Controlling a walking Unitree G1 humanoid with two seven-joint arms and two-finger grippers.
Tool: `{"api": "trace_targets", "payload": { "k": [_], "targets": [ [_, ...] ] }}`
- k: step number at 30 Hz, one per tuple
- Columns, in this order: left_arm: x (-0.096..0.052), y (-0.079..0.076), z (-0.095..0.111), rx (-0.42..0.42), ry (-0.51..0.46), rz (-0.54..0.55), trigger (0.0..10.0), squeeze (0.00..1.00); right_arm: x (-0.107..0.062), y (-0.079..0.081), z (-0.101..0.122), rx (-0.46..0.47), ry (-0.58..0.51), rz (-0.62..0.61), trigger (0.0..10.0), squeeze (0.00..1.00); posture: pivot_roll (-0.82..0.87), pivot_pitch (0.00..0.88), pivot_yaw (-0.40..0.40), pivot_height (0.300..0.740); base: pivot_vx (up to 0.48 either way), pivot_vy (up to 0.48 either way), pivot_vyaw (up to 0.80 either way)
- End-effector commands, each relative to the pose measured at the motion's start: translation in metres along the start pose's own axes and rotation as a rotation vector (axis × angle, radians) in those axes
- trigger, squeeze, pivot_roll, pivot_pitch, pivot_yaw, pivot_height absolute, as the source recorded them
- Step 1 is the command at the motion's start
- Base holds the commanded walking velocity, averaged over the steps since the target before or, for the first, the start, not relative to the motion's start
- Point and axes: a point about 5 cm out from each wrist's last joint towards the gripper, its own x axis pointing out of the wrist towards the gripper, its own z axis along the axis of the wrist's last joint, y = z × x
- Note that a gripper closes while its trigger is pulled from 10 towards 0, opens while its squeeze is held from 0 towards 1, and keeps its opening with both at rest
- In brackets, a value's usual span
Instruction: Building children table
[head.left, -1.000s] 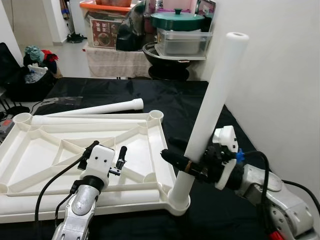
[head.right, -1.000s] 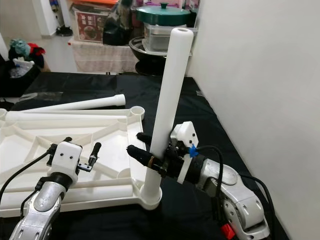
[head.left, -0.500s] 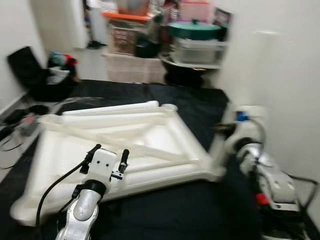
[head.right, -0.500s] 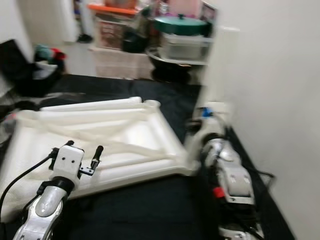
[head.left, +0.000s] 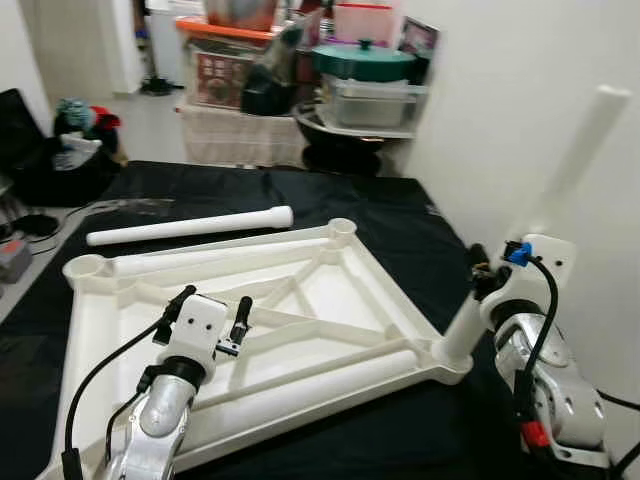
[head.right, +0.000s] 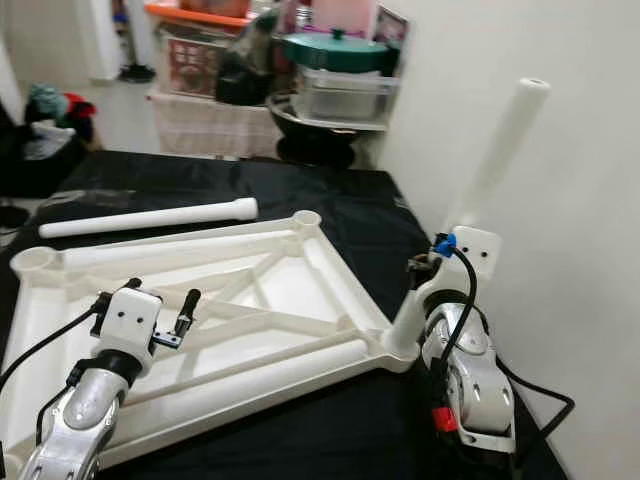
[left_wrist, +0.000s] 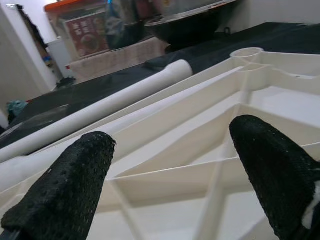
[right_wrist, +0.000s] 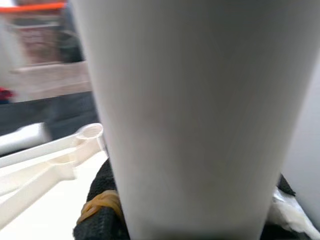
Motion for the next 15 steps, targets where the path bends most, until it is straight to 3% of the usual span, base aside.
{"api": "trace_targets", "payload": {
  "k": [1,3,15],
  "targets": [
    [0.001,-0.001,-0.004,0.001,0.014,-0.011,10.0,0.0,-0.007,0.025,-0.034,0.119,0.183,0.248,10.0,0.0,0.11,0.0,-0.093,0.74,0.0,0.0,0.0],
    [0.002,-0.001,-0.003,0.0,0.013,-0.009,10.0,0.0,-0.013,0.021,-0.04,0.082,0.197,0.325,10.0,0.0,0.11,0.0,-0.095,0.74,0.0,0.0,0.0],
    [0.003,-0.006,-0.002,-0.004,0.006,-0.015,10.0,0.0,-0.017,0.013,-0.042,0.055,0.193,0.37,10.0,0.0,0.1,0.0,-0.093,0.74,0.0,0.0,0.0]
  ]
}}
